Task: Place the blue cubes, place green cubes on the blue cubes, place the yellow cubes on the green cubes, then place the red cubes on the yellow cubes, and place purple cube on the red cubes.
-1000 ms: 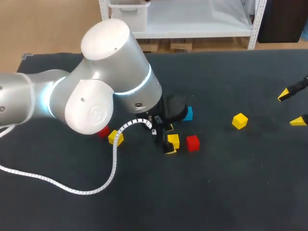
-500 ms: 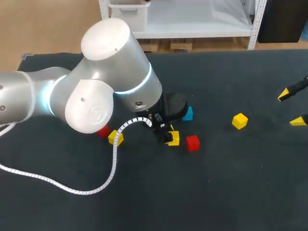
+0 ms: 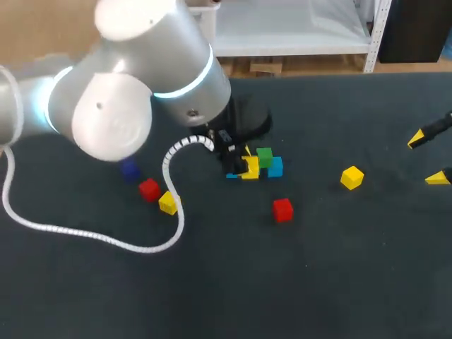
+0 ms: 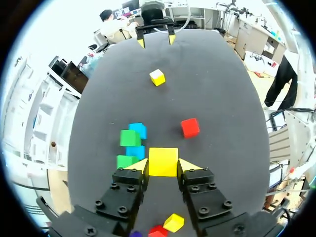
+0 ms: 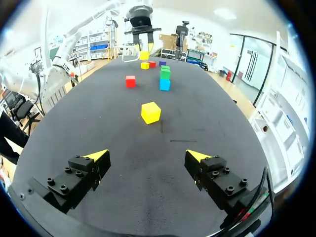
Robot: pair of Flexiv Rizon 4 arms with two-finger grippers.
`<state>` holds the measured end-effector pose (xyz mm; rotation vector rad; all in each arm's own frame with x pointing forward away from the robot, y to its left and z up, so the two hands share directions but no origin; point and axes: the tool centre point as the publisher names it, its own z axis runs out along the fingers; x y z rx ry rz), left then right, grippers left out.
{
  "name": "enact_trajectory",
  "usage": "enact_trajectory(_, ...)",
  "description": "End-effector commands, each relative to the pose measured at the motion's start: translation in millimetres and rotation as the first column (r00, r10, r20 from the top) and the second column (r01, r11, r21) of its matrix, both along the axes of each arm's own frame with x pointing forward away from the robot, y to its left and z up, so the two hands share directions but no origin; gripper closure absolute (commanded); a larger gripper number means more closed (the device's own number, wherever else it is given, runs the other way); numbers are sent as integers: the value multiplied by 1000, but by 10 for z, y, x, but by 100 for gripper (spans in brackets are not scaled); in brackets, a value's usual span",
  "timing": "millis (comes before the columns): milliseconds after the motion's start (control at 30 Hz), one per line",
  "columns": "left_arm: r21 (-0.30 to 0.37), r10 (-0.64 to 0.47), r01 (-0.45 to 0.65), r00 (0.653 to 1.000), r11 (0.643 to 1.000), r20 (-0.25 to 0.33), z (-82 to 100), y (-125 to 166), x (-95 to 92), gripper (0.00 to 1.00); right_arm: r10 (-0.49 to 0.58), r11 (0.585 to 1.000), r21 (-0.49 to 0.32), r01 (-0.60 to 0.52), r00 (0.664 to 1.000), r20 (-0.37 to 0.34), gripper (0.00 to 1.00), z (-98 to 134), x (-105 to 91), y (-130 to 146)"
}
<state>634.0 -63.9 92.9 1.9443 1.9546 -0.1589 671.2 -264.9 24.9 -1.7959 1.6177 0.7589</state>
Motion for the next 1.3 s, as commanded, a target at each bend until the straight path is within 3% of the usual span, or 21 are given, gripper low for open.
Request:
enact_trajectory(33,13,5,-4,1000,1000,-6,246,41,67,100,1,1000,1,-1,1000,1,0,-3,2,1)
enact_trajectory(200,2,24,-24,1000,1000,7,363,62,200,100,1,1000,1,-1,1000,1,0,-3,2,1)
enact_trajectory(767,-6,-67,67,998,998,-4,109,-151,649,100,1,1000,1,-1,1000,1,0,-3,2,1)
enact_trajectory(1033,-29,-66,65,998,997,-16,-100,-239,673,100,1,1000,1,-1,1000,1,0,-3,2,1)
enact_trajectory(1300,-32,-16,16,1000,999,-6,-195,-214,646,100,1,1000,1,-1,1000,1,0,-3,2,1)
